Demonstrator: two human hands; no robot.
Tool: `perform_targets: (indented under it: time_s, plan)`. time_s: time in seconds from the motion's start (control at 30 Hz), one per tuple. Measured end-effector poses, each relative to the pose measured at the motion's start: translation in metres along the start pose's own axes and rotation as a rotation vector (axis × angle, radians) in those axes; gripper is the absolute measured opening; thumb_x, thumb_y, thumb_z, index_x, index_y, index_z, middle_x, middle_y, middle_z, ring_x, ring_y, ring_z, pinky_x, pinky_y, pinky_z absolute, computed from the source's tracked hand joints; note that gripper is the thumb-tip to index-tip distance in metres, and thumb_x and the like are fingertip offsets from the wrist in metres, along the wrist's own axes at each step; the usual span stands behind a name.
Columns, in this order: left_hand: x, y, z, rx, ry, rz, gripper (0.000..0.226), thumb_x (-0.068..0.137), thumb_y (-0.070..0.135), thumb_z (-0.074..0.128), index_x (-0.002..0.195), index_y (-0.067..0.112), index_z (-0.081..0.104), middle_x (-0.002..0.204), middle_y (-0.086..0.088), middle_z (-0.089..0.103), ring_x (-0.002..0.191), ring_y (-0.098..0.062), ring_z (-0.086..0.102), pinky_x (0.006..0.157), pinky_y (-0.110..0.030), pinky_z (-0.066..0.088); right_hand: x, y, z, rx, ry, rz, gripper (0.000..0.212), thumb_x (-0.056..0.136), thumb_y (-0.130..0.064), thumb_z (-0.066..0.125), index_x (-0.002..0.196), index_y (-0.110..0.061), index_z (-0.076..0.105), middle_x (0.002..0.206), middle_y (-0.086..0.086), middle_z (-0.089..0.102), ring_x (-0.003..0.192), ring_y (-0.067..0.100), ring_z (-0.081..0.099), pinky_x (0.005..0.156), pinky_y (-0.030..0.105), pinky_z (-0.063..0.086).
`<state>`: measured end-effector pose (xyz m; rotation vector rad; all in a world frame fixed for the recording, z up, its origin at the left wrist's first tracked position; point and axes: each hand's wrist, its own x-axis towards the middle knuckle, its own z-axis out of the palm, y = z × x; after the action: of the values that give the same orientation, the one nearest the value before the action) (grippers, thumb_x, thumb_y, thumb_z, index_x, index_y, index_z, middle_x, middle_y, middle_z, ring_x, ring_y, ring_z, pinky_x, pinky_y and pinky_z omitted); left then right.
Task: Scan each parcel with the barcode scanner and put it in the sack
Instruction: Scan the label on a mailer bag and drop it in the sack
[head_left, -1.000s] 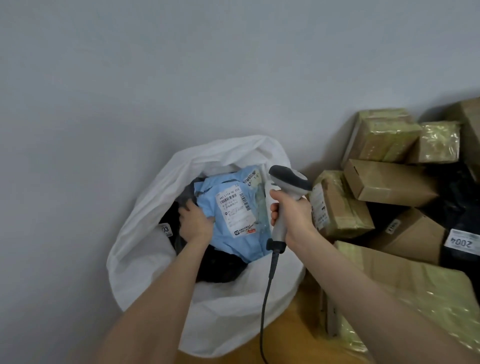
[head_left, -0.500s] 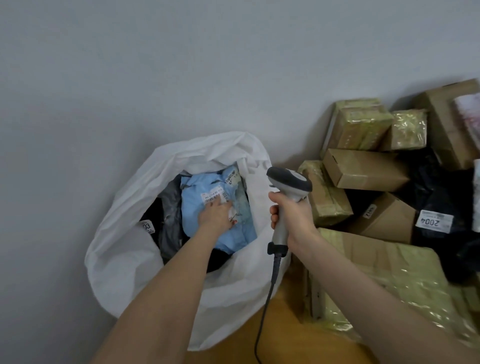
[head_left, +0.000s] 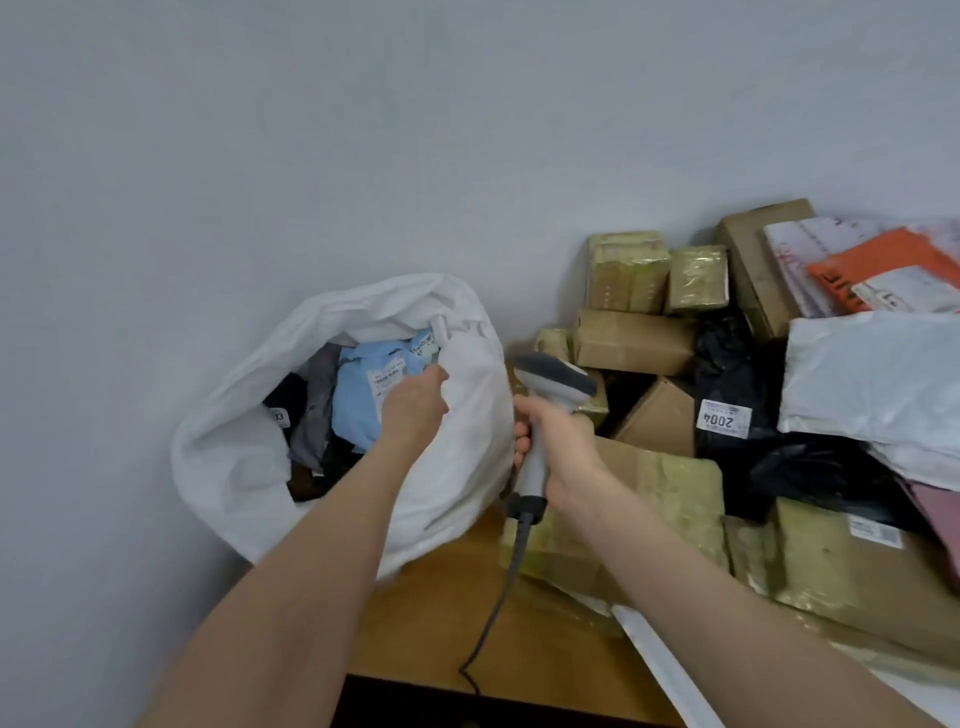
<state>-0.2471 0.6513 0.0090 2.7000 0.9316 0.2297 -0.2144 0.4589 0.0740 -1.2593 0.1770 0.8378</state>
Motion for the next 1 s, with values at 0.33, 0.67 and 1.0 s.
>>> perform_targets:
  time_s: [0.33,0.67,1.0]
  plan:
    - [-0.098,0.168,0.002,-0.113,-0.074,0.111,0.032,0.093,0.011,0.049,0.12,0.016,0.065,0.114,-0.009,0.065,0.109,-0.027,0.059,0.09,-0.039,0.047,-0.088,-0.02,-0.144,0.002,-0.029,-0.014,0.013,0.089,-0.01,0.065,0.079,-0.009,0.058,0.048,0.001,0.051,0.039,0.011,0.045,0.043,0.023,0.039]
    - [-0.115,0.265,0.03,-0.035,-0.197,0.222,0.031,0.1,0.023,0.045,0.121,0.027,0.067,0.123,-0.001,0.065,0.11,-0.024,0.06,0.087,-0.038,0.052,-0.115,-0.037,-0.239,0.036,0.087,-0.006,0.021,0.091,-0.011,0.061,0.072,-0.01,0.054,0.042,-0.001,0.048,0.033,0.009,0.04,0.037,0.019,0.035]
    - [-0.128,0.358,0.052,-0.111,-0.103,0.221,0.016,0.093,0.022,0.056,0.089,0.028,0.07,0.107,0.004,0.066,0.096,-0.019,0.062,0.071,-0.032,0.05,-0.122,-0.098,-0.326,-0.032,0.219,-0.115,0.013,0.088,-0.01,0.065,0.078,-0.008,0.057,0.047,0.001,0.052,0.036,0.01,0.044,0.039,0.019,0.038]
